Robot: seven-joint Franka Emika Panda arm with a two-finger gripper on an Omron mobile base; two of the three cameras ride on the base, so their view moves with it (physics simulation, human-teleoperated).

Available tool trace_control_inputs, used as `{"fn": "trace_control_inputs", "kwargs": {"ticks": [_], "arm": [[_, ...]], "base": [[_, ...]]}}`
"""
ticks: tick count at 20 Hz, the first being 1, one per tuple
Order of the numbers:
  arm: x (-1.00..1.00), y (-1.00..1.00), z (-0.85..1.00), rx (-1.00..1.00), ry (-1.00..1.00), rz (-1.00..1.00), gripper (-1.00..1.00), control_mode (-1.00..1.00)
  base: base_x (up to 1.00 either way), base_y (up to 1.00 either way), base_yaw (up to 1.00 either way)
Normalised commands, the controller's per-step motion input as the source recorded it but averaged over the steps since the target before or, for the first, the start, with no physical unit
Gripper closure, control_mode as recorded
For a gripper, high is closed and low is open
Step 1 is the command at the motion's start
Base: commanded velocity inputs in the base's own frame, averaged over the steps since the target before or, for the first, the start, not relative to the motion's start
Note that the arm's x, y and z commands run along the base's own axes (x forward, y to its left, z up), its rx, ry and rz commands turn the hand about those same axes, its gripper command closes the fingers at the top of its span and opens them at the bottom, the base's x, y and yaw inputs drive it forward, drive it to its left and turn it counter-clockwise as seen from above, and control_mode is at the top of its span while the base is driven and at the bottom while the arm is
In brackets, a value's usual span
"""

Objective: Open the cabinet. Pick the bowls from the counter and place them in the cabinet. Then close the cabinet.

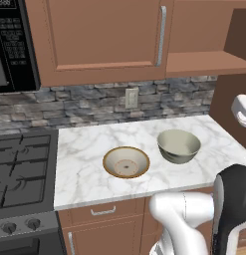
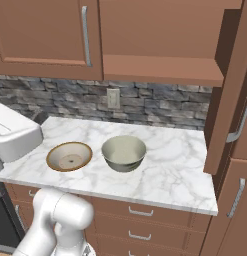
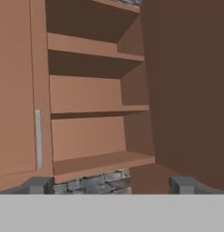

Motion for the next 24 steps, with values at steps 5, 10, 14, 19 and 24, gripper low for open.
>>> {"fn": "trace_control_inputs", "kwargs": {"ticks": [5,10,14,19,24], "arm": [[0.25,0.39,0.00,-0.06,0.00,0.10,-1.00,-1.00],[0.48,0.10,0.00,-0.06,0.00,0.14,-1.00,-1.00],[0.57,0.03,0.00,-0.05,0.00,0.14,-1.00,-1.00],[0.53,0.22,0.00,0.00,-0.01,0.13,-1.00,-1.00],[0.45,0.28,0.00,0.00,-0.03,0.11,-1.00,-1.00]], "base": [[0.00,0.00,0.00],[0.00,0.00,0.00],[0.00,0.00,0.00],[0.00,0.00,0.00],[0.00,0.00,0.00]]}}
